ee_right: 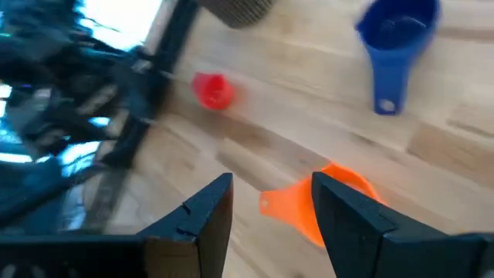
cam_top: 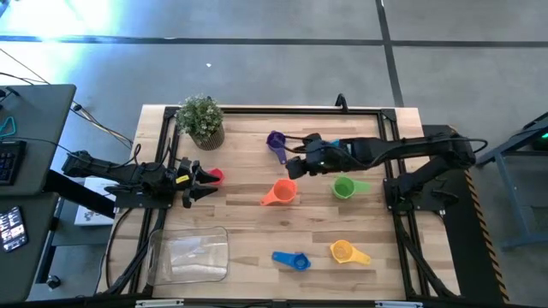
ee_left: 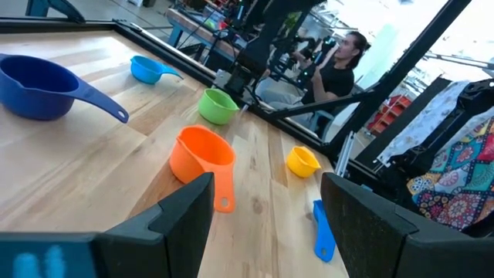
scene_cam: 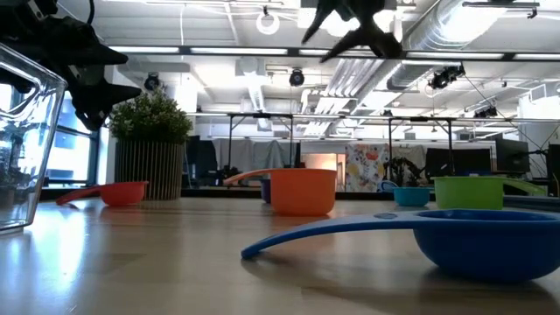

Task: Nest measuring cups in basket
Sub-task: Prepare the orange measuring cup

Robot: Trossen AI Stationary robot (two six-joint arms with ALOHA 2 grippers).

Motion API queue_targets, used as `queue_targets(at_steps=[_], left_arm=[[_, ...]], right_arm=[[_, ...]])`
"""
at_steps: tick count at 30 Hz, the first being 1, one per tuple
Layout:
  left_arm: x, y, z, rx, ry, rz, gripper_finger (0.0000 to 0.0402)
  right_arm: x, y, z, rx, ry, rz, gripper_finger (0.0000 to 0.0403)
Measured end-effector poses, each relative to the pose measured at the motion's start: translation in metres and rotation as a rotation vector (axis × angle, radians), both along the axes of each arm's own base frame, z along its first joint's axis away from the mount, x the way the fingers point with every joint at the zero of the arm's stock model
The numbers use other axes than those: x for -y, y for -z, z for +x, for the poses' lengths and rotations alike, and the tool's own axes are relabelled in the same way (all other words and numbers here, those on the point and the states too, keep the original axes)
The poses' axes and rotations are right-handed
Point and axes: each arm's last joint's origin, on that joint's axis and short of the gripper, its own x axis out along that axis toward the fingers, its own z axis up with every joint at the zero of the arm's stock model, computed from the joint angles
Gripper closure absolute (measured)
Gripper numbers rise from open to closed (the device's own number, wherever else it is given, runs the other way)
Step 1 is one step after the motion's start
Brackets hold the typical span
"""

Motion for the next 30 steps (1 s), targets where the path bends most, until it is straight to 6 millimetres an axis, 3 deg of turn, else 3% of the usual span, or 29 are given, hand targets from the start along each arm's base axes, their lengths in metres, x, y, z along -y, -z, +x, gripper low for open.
queue_targets(at_steps=[16, 30], left_arm=[[0.000, 0.001, 0.000, -0.006, 0.000, 0.001, 0.0174], [0.000, 0.001, 0.000, -0.007, 0.000, 0.001, 0.0174]], right_arm=[[-0.007, 0.090, 0.037, -0.334, 0.058, 0.155, 0.0234], [-0.015, 0.125, 0.044, -0.451, 0.121, 0.183, 0.0234]])
